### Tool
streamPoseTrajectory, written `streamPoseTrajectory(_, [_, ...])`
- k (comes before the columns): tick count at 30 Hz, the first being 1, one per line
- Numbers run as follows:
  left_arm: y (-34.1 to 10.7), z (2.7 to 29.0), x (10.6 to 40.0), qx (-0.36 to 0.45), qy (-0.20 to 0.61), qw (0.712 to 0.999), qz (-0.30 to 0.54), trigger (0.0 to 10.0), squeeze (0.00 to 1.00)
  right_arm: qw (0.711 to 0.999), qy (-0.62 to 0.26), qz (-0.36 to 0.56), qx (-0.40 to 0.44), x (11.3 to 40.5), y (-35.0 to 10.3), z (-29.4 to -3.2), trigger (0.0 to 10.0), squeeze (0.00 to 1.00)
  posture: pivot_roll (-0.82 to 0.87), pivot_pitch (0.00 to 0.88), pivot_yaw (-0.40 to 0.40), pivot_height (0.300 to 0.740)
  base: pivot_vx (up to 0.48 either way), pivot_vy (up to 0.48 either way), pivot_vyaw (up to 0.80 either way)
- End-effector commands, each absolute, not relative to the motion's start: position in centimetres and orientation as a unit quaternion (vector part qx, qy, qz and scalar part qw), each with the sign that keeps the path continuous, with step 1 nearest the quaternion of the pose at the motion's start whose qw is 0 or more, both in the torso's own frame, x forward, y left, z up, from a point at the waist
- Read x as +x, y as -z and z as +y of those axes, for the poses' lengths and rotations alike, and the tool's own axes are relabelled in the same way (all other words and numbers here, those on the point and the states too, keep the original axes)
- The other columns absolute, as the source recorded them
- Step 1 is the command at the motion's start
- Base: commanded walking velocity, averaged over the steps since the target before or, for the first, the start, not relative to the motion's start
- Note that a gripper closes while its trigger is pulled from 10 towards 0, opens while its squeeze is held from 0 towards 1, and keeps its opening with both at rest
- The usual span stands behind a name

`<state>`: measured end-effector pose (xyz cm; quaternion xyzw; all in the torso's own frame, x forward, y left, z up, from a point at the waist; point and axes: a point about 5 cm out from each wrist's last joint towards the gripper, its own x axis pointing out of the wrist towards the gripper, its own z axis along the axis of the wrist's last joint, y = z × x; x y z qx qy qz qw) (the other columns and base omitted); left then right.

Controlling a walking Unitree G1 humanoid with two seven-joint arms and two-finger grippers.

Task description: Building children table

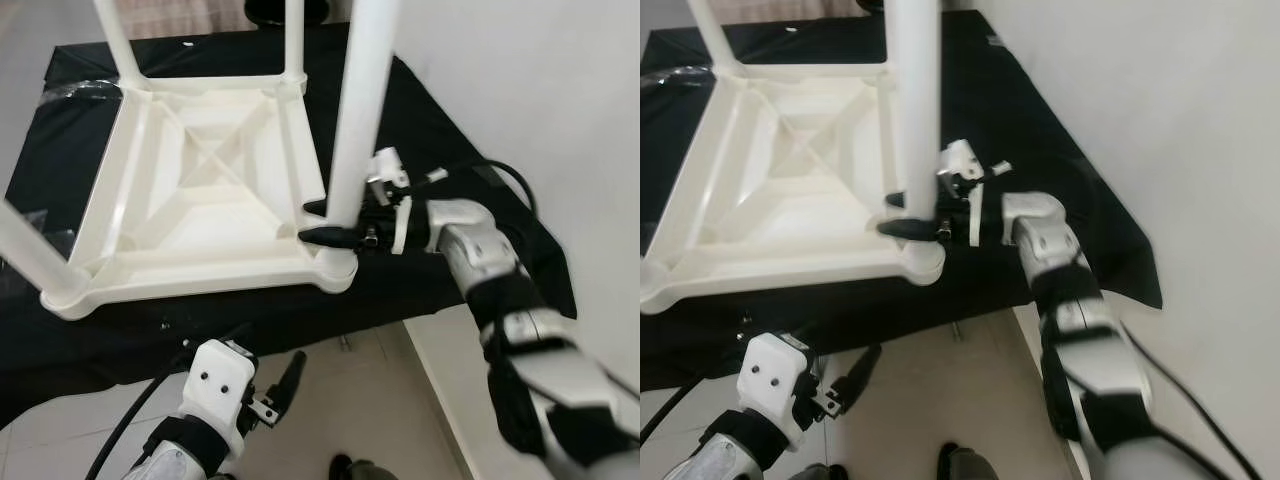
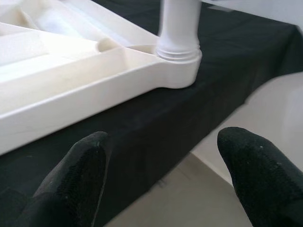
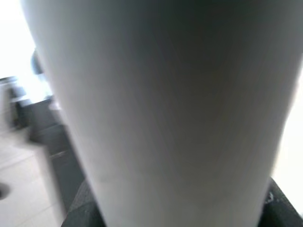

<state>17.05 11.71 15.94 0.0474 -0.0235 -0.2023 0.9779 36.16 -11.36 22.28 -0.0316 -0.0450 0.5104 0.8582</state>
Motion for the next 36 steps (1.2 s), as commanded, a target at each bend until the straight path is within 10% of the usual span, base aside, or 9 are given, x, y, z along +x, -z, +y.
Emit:
streamPoseTrajectory(1, [-15.6,11.7,17.1,0.046,0.204,0.978,-0.015,10.0,0.00,0.956,-0.290,0.013,-0.049,35.7,-19.9,-12.0,0.0,0.00,0.02,0.227,-0.098,0.740,0.000,0.000,0.00])
streamPoseTrajectory(6, [-15.6,11.8,17.9,0.048,0.214,0.975,-0.018,10.0,0.00,0.990,-0.136,0.026,-0.020,31.7,-17.0,-8.4,0.0,0.00,-0.01,0.199,-0.059,0.740,0.000,0.000,0.00])
streamPoseTrajectory(13, [-15.4,11.4,18.9,0.048,0.225,0.973,-0.022,10.0,0.00,0.968,-0.251,0.003,0.008,34.5,-17.5,-3.1,0.0,0.00,0.01,0.164,-0.073,0.740,0.000,0.000,0.00])
streamPoseTrajectory(14, [-15.4,11.3,19.0,0.049,0.223,0.973,-0.024,10.0,0.00,0.967,-0.256,0.004,0.012,35.5,-18.5,-3.3,6.0,0.00,0.02,0.159,-0.086,0.740,0.000,0.000,0.00])
streamPoseTrajectory(16, [-15.4,11.3,19.0,0.050,0.221,0.974,-0.025,10.0,0.00,0.966,-0.259,0.001,0.007,35.7,-18.9,-3.5,6.0,0.00,0.02,0.159,-0.089,0.740,0.000,0.000,0.00])
streamPoseTrajectory(17, [-15.4,11.3,18.9,0.050,0.218,0.974,-0.025,10.0,0.00,0.965,-0.261,0.000,0.004,35.9,-19.2,-3.8,10.0,0.00,0.02,0.158,-0.095,0.740,0.000,0.000,0.00])
streamPoseTrajectory(21, [-15.4,11.4,18.9,0.050,0.213,0.975,-0.026,10.0,0.00,0.957,-0.288,0.000,0.012,35.9,-19.9,-4.3,10.0,0.00,0.03,0.161,-0.104,0.740,0.000,0.000,0.00])
streamPoseTrajectory(22, [-15.4,11.4,18.8,0.050,0.210,0.976,-0.026,10.0,0.00,0.940,-0.341,0.000,0.019,35.9,-20.5,-4.5,10.0,1.00,0.04,0.164,-0.106,0.740,0.000,0.000,0.00])
streamPoseTrajectory(36, [-15.5,11.3,18.1,0.050,0.217,0.975,-0.024,10.0,0.00,0.769,-0.634,-0.021,-0.077,35.9,-23.0,-6.1,10.0,0.96,0.06,0.207,-0.088,0.740,0.000,0.000,0.00])
